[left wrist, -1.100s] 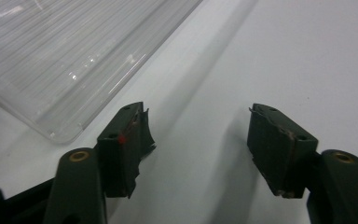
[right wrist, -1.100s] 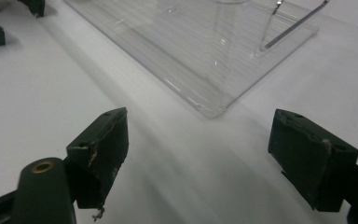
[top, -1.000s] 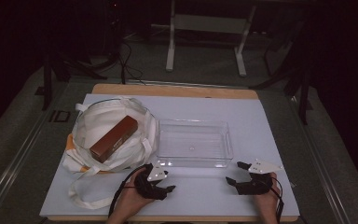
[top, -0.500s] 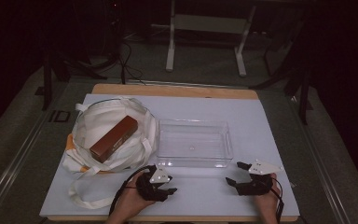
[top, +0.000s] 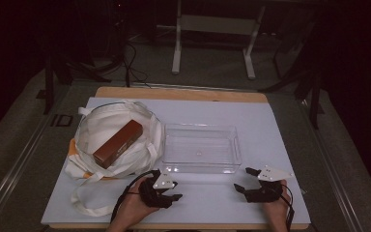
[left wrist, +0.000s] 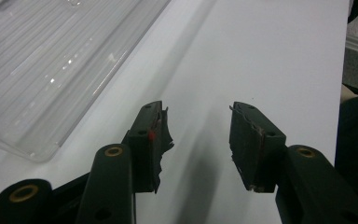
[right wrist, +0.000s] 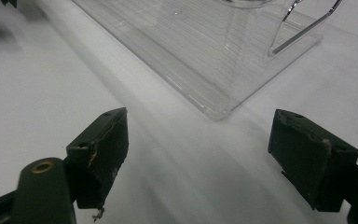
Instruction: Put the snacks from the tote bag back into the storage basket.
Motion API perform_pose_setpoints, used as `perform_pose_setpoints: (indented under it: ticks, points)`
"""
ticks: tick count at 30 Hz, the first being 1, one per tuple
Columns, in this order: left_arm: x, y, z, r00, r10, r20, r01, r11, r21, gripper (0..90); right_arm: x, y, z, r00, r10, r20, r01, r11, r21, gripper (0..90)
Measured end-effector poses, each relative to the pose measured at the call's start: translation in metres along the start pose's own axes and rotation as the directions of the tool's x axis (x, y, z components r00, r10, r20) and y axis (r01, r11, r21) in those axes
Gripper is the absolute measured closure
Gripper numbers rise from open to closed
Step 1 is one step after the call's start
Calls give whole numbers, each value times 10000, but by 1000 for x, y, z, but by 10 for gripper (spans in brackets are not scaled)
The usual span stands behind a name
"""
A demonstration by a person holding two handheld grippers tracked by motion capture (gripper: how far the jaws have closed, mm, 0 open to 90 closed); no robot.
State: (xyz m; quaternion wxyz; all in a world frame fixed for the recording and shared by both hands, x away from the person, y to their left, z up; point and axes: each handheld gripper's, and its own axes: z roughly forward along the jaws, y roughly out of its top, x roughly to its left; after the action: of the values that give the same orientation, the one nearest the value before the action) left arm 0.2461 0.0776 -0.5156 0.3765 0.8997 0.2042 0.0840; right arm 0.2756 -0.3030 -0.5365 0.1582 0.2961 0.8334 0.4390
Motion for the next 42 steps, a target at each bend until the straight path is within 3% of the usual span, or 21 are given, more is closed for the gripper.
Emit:
perform_pose_setpoints:
  ticks: [9, 25, 33, 42]
  points:
    - [3, 3, -9, 9996, 268, -88, -268, 9996, -7, 556, 0, 0, 0, 10000, -33, 34, 33, 10000, -7, 199]
    - [7, 8, -22, 9998, 113, -164, -116, 9997, -220, 548, 0, 0, 0, 10000, -42, 60, 42, 10000, -27, 199]
    - [8, 10, -25, 9995, 298, -96, -298, 9996, -29, 562, 1, 0, 0, 9999, -84, 68, 84, 10000, -20, 199]
    - [10, 11, -28, 9999, 105, -97, -107, 9999, -111, 580, 1, 0, 0, 9999, -118, 82, 118, 9999, -13, 199]
